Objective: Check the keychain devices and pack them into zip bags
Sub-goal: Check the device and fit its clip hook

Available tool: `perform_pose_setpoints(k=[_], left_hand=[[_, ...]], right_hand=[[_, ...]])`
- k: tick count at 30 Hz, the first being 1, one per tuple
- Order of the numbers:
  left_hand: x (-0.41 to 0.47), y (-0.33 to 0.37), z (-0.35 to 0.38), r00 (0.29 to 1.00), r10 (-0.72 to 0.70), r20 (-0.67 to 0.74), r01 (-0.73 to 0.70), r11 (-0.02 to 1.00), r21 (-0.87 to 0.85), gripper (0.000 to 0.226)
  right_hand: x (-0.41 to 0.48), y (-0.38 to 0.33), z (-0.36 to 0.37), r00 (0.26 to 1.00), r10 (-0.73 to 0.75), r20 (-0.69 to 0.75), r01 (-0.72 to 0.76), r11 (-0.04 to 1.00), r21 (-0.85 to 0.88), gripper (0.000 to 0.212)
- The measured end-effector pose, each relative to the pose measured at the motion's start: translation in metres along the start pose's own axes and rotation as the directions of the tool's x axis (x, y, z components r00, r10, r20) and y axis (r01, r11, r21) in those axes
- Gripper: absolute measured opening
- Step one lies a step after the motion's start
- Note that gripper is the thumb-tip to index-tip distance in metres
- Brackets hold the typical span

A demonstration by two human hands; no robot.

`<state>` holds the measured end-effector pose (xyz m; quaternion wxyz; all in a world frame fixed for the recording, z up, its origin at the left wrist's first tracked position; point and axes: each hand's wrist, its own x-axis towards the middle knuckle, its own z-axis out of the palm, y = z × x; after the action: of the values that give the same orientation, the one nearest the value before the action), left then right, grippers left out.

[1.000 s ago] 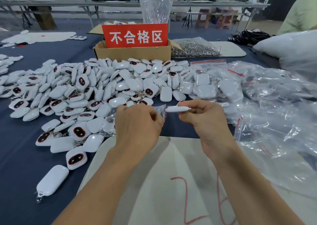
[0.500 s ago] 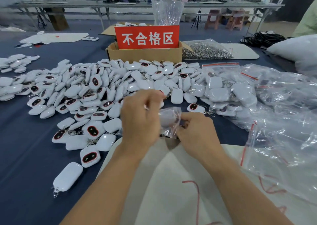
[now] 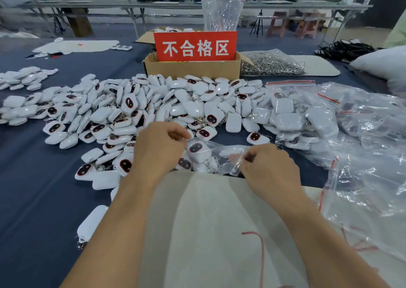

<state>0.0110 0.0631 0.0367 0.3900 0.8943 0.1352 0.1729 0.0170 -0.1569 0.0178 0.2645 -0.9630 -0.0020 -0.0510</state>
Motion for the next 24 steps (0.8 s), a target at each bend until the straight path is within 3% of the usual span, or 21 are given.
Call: perform_pose_setpoints(k=[4,9,12,16,19,21,24], left_hand=[[-0.003,-0.003,0.012,0.993,0.083,0.088,-0.091,0.992,0.088,0.033],[-0.001,-0.007,0.010,0.985,0.092,0.143,-0.110,0.987,0.121,0.011],[-0.002,-0.008,0.009,0.976,0.097,0.196,-0.140,0.966,0.217,0.033],[-0.003,-0.003,0.007,0.954,0.096,0.285,-0.173,0.951,0.258,0.058],[-0.003,-0.004,0.008,0.987,0.074,0.144,-0.097,0.983,0.158,0.037],[-0.002,-0.001,0.005,0.998,0.012,-0.069,-0.019,0.995,-0.094,0.021],[0.001,0.004,-0.003,0.947,-0.101,-0.306,-0.012,0.938,-0.346,0.020]], right_hand=[[-0.003,0.000,-0.004,0.993,-0.105,0.060,0.110,0.991,-0.079,0.024],[-0.003,0.001,-0.003,0.996,-0.082,-0.017,0.081,0.995,-0.066,0.020],[-0.003,0.001,-0.003,0.994,-0.094,-0.058,0.091,0.994,-0.061,0.021],[-0.003,0.003,-0.004,0.993,-0.103,0.064,0.106,0.994,-0.036,0.011],[-0.002,0.005,-0.006,0.993,-0.098,0.071,0.094,0.994,0.062,0.008],[0.000,0.006,-0.007,0.995,-0.080,0.057,0.071,0.987,0.147,0.008],[0.001,0.006,-0.009,0.990,-0.104,0.096,0.078,0.968,0.240,0.016]])
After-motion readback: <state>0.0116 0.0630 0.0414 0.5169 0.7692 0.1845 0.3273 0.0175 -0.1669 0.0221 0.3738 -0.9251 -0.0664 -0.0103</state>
